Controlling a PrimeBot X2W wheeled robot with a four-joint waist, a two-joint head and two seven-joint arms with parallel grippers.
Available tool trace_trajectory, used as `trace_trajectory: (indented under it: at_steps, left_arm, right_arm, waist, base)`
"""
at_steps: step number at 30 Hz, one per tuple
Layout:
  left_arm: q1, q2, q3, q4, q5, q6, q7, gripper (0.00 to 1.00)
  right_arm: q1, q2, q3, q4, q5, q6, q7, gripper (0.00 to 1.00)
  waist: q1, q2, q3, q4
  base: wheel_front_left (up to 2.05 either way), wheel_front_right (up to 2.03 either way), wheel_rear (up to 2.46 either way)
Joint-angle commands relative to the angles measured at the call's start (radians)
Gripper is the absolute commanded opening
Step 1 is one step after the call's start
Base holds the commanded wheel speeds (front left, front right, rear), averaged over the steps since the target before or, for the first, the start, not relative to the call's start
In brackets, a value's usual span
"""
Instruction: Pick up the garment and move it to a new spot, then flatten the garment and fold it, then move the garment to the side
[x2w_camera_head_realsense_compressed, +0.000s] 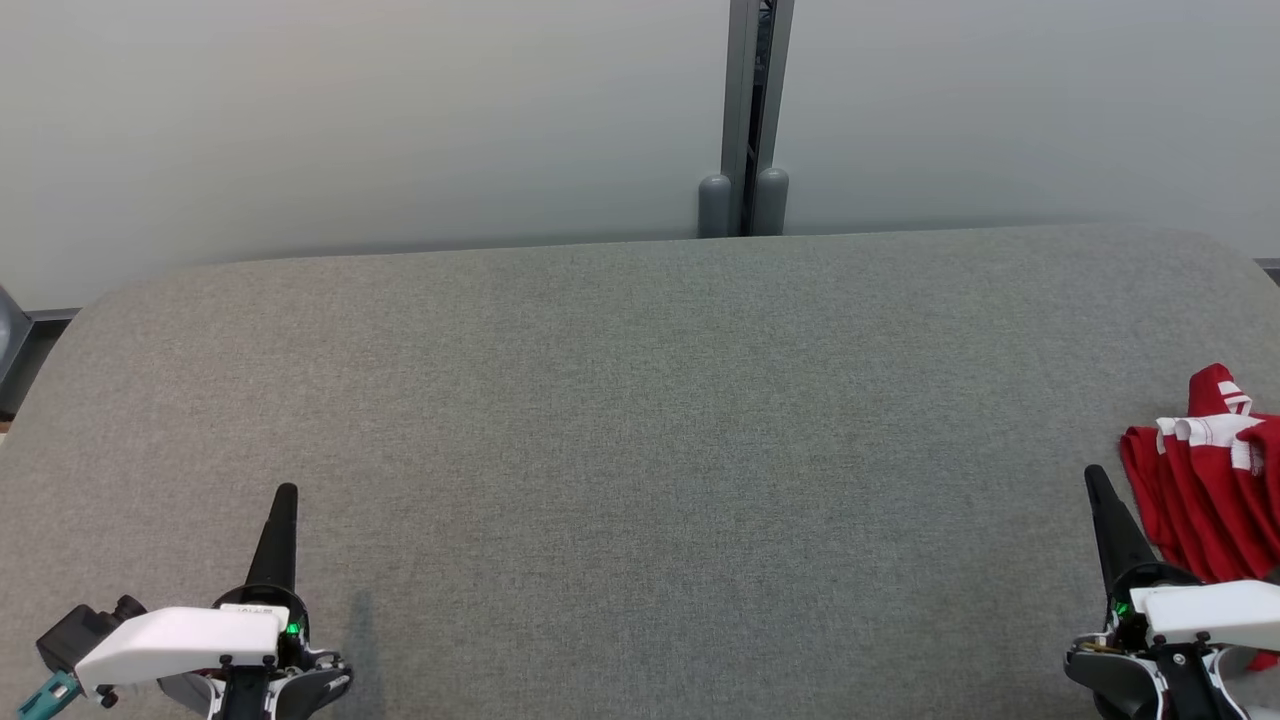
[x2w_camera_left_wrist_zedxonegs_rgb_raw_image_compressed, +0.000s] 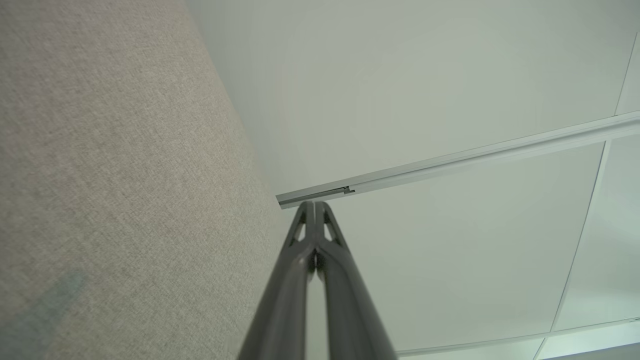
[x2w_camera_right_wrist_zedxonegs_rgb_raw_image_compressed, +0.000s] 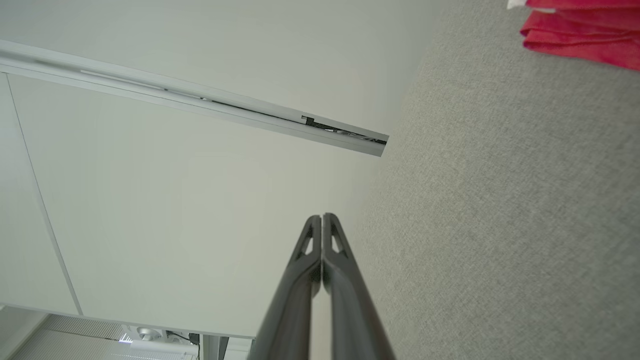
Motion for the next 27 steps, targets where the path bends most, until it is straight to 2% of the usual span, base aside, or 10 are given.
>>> trace_trajectory:
  at_steps: [1,27]
  left_arm:
    - [-0.019,0.006,0.008,-0.012,-0.027,-0.007,0.007,0.00]
    - [-0.031,0.008,0.033,-0.038,-0.214,-0.034,0.056,0.00]
  right_arm:
    - [0.001,-0.010,-0.006,-0.015,0.027,0.000,0.010,0.00]
    - [0.008,-0.012,-0.021,-0.048,0.225,0.000,0.061,0.00]
  waist:
    - [0.0000,0.0000,0.000,0.000]
    - [0.0000,0.0000,0.001,0.001]
  base:
    - [0.00,0.00,0.00]
    - [0.00,0.00,0.00]
